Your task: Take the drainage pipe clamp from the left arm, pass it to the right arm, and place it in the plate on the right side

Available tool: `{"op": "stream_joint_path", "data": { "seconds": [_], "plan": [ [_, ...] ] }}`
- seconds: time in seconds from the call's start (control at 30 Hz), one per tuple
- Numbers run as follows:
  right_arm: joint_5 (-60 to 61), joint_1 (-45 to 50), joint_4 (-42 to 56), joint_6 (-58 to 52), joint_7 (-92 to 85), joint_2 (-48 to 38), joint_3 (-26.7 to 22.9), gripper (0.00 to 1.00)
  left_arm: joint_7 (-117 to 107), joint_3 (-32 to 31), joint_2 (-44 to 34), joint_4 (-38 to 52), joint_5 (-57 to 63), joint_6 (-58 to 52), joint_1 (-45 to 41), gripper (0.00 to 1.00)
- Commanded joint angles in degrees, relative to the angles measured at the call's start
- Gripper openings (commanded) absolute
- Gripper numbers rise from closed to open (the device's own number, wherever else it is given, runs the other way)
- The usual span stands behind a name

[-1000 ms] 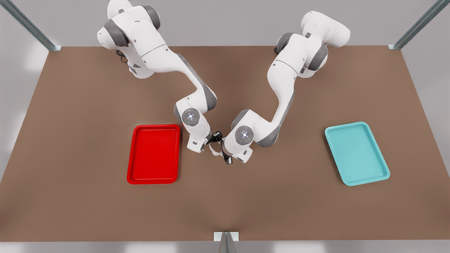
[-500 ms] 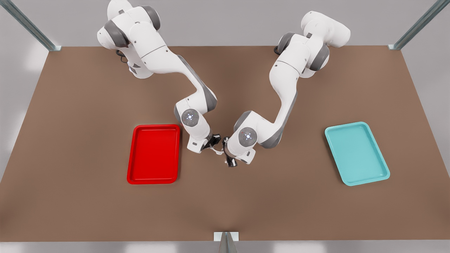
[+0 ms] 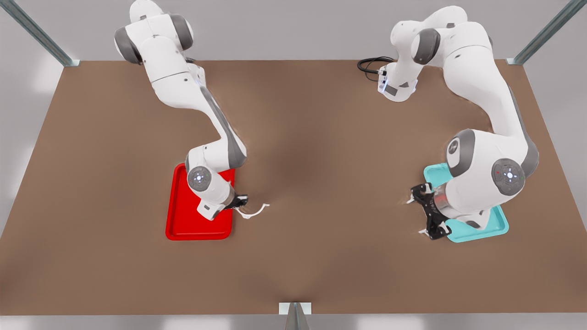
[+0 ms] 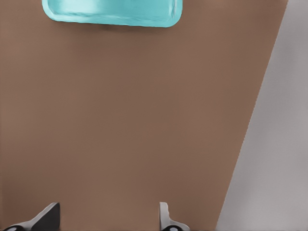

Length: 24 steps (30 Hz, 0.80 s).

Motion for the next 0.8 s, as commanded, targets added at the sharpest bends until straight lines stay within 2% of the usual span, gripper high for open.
{"op": "stream_joint_path", "data": {
  "seconds": [0.0,0.03,0.07,0.1,0.17,0.23,0.4,0.43,0.47,0.67,0.77],
  "plan": [
    [-3.8,-4.7,-1.0,-10.7,-10.4,-1.0,0.0,0.21,133.4,-1.3,-12.1,-12.7,7.2,-9.6,5.0,1.00],
    [-4.7,-6.7,-1.4,-12.0,-12.0,-1.2,0.0,0.21,124.7,-7.6,-20.1,-25.1,12.4,-2.0,7.6,1.00],
    [-6.6,-8.8,-1.8,-13.1,-13.4,-1.4,-0.5,0.21,111.6,-12.5,-22.2,-26.8,13.8,-2.3,10.1,1.00],
    [-9.2,-10.8,-2.5,-13.1,-15.3,-1.1,-0.6,0.21,110.3,-12.4,-20.6,-24.5,13.9,-5.6,10.1,1.00],
    [-11.9,-12.5,-4.6,-12.9,-16.3,-1.6,-0.5,0.21,110.3,-12.3,-20.2,-23.7,13.8,-5.3,10.1,1.00],
    [-11.9,-11.9,-8.1,-10.0,-16.5,-2.2,-0.7,0.21,110.6,-12.2,-20.2,-18.8,13.9,-4.2,11.2,1.00],
    [-11.6,-10.3,-10.4,-7.9,-15.2,-1.3,-0.5,0.21,110.6,-12.6,-17.3,-16.8,15.0,-4.5,11.5,1.00],
    [-11.6,-10.2,-10.2,-8.0,-15.0,-0.6,-0.5,0.65,110.8,-12.5,-17.3,-16.8,15.1,-4.4,11.7,1.00],
    [-11.6,-10.3,-9.9,-8.0,-15.1,-0.5,-0.5,1.00,110.6,-12.6,-17.3,-16.8,15.4,-4.4,11.4,1.00],
    [-11.6,-11.1,-7.0,-9.5,-15.5,-0.1,-0.4,1.00,110.6,-12.6,-17.3,-16.8,15.2,-4.3,11.3,1.00],
    [-11.3,-11.3,6.0,-31.9,-14.9,-1.6,-0.6,1.00,110.6,-12.6,-17.3,-16.8,15.1,-4.3,11.2,1.00]
  ]
}}
